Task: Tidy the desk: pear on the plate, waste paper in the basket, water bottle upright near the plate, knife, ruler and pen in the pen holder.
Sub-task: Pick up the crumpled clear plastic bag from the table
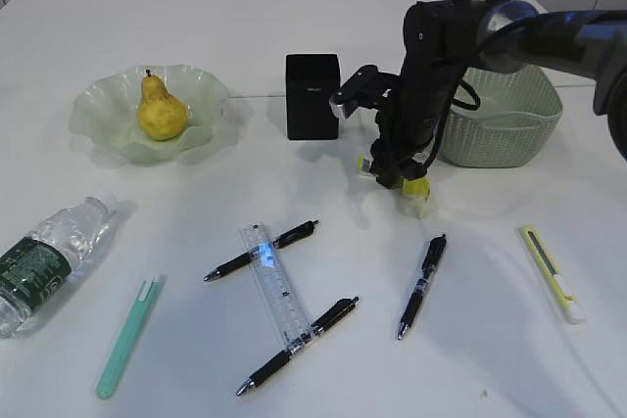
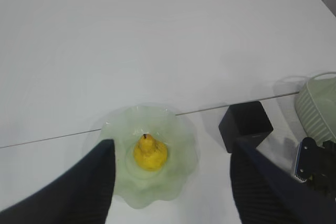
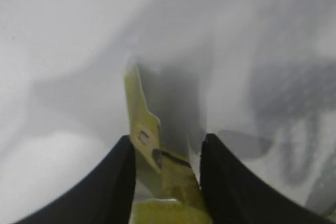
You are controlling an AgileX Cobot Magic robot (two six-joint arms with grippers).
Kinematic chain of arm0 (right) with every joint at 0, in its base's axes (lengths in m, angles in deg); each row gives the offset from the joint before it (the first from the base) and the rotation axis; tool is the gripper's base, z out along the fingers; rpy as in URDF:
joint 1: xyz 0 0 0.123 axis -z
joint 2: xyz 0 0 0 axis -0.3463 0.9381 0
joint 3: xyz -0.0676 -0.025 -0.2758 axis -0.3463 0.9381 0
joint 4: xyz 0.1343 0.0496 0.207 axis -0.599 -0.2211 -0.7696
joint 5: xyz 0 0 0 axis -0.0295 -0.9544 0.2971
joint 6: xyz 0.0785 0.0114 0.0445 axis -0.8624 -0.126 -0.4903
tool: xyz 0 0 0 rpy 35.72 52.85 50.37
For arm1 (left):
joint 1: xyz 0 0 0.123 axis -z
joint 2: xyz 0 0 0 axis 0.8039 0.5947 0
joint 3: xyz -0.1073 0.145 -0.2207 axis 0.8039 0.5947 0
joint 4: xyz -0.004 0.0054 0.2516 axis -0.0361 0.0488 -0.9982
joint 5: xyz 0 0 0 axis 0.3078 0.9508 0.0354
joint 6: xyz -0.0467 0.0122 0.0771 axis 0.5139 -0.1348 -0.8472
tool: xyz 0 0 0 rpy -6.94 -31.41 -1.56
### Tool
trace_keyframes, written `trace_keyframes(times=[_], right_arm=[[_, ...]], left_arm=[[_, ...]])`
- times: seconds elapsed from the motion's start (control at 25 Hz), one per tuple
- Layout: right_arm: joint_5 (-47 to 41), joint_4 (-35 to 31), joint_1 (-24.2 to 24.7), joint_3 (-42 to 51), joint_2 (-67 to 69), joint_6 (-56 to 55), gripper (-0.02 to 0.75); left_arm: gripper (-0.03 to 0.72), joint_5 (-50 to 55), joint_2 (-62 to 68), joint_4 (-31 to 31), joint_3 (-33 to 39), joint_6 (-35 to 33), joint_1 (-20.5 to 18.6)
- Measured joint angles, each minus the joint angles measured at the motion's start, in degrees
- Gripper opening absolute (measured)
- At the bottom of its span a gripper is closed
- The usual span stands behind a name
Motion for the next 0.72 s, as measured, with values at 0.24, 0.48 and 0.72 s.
trace_keyframes(times=[0.24, 0.48, 0.72], right_arm=[[0.0, -0.2, 0.0, 0.0, 0.0, 0.0, 0.09], [-3.6, -1.9, 0.0, -0.6, 0.1, -1.5, 0.015], [-10.4, -2.6, 0.0, -9.6, 0.6, -6.8, 0.015]], left_arm=[[0.481, 0.0, 0.0, 0.0, 0.0, 0.0, 0.0], [0.48, 0.0, 0.0, 0.0, 0.0, 0.0, 0.0], [0.475, 0.0, 0.1, 0.0, 0.0, 0.0, 0.0]])
